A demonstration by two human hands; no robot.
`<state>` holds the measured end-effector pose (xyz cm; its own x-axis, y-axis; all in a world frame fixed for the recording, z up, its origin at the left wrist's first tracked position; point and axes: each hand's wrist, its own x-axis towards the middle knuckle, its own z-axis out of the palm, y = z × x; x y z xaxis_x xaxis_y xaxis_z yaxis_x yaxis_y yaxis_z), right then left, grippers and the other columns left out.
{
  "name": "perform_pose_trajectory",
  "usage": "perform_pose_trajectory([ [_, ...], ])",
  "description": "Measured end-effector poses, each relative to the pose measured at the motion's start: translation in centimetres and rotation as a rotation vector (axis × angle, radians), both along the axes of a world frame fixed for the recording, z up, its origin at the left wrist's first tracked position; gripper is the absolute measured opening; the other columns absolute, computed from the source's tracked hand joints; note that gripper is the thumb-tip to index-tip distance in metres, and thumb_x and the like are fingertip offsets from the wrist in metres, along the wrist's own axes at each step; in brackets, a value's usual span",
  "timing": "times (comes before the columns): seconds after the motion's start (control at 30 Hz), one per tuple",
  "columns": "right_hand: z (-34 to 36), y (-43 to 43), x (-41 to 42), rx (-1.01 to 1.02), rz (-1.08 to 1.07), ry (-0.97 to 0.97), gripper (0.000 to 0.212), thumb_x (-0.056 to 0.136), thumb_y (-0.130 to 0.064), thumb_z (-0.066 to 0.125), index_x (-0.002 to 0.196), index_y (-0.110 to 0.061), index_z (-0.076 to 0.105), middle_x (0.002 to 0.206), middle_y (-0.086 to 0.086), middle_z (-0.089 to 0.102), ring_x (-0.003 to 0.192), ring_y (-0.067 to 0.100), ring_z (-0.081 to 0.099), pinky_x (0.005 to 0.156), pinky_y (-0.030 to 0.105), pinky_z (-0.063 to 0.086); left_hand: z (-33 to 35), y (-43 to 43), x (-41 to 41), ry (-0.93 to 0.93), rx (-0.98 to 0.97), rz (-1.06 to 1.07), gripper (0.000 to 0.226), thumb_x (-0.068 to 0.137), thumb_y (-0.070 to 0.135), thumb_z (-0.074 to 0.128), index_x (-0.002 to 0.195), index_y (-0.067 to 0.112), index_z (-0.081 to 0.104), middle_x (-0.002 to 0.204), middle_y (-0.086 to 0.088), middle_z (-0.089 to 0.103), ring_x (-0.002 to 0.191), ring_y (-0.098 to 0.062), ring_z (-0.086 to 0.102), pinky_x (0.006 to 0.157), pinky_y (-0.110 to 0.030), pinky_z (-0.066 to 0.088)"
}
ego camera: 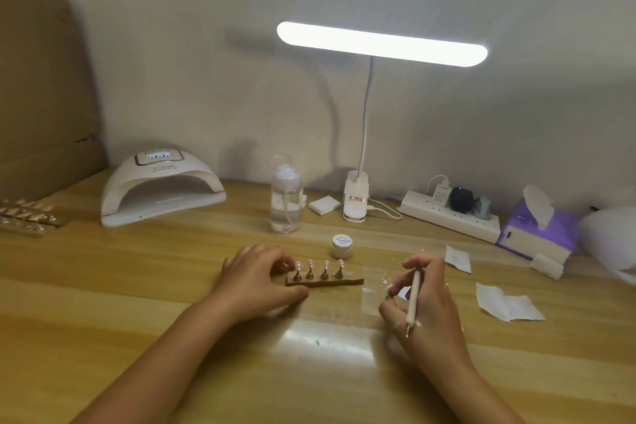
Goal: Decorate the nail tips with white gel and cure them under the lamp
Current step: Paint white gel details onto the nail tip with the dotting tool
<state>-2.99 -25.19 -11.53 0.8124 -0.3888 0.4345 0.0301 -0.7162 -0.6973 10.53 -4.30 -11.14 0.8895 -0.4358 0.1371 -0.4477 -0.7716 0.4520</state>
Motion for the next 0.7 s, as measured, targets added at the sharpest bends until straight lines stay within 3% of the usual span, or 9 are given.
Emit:
perform_pose_trajectory([
  [0.13, 0.0, 0.0, -0.1, -0.058, 0.024, -0.017, 0.056, 0.076, -0.002, 0.07, 0.108, -0.028, 0.033, 0.085, -0.014, 0.056, 0.088, 0.006, 0.057, 0.087, 0.046, 0.045, -0.3, -0.4, -0.1, -0.019, -0.07, -0.03, 0.028, 0.074, 0.062, 0.07, 0.091, 0.043, 0.057, 0.096, 0.022, 0.055, 0.099, -0.007, 0.053, 0.088, -0.031, 0.039],
  [0.27, -0.3, -0.3, 0.0, -0.012, 0.043, -0.032, 0.054, 0.078, 0.0, 0.07, 0.111, -0.023, 0.035, 0.087, -0.013, 0.058, 0.086, 0.0, 0.056, 0.087, 0.045, 0.046, -0.2, -0.3, -0.5, -0.087, -0.226, -0.095, 0.02, 0.077, 0.043, 0.077, 0.092, 0.034, 0.068, 0.09, 0.021, 0.062, 0.088, 0.002, 0.056, 0.085, -0.031, 0.047],
  [0.33, -0.4, -0.5, 0.1, 0.026, 0.075, -0.062, 0.053, 0.081, 0.001, 0.071, 0.112, -0.022, 0.035, 0.088, -0.011, 0.06, 0.089, -0.003, 0.056, 0.083, 0.035, 0.047, -0.1, -0.6, -0.7, -0.204, -0.29, -0.14, 0.017, 0.077, 0.034, 0.079, 0.091, 0.032, 0.07, 0.088, 0.022, 0.063, 0.088, 0.003, 0.054, 0.081, -0.03, 0.045],
  [0.43, -0.6, -0.6, 0.1, 0.027, 0.111, -0.136, 0.053, 0.083, 0.004, 0.072, 0.11, -0.024, 0.035, 0.088, -0.01, 0.062, 0.089, -0.004, 0.058, 0.073, 0.007, 0.042, 0.0, -1.2, -1.1, -0.273, -0.352, -0.183, 0.018, 0.075, 0.027, 0.081, 0.091, 0.03, 0.072, 0.089, 0.018, 0.065, 0.09, -0.002, 0.056, 0.082, -0.031, 0.045],
  [0.57, -0.8, -0.7, 0.1, 0.021, 0.144, -0.155, 0.053, 0.086, 0.002, 0.07, 0.107, -0.03, 0.033, 0.091, -0.011, 0.06, 0.091, 0.0, 0.059, 0.074, 0.007, 0.042, -0.2, -1.5, -1.4, -0.272, -0.353, -0.242, 0.019, 0.075, 0.027, 0.082, 0.091, 0.031, 0.071, 0.092, 0.016, 0.067, 0.091, -0.004, 0.057, 0.084, -0.034, 0.047],
  [0.7, -1.0, -1.0, 0.4, 0.012, 0.162, -0.152, 0.051, 0.087, 0.003, 0.069, 0.112, -0.022, 0.033, 0.092, -0.011, 0.059, 0.091, -0.002, 0.061, 0.074, 0.006, 0.045, -0.3, -1.7, -1.6, -0.241, -0.34, -0.282, 0.019, 0.075, 0.027, 0.083, 0.091, 0.029, 0.072, 0.094, 0.017, 0.068, 0.094, -0.004, 0.057, 0.086, -0.033, 0.047],
])
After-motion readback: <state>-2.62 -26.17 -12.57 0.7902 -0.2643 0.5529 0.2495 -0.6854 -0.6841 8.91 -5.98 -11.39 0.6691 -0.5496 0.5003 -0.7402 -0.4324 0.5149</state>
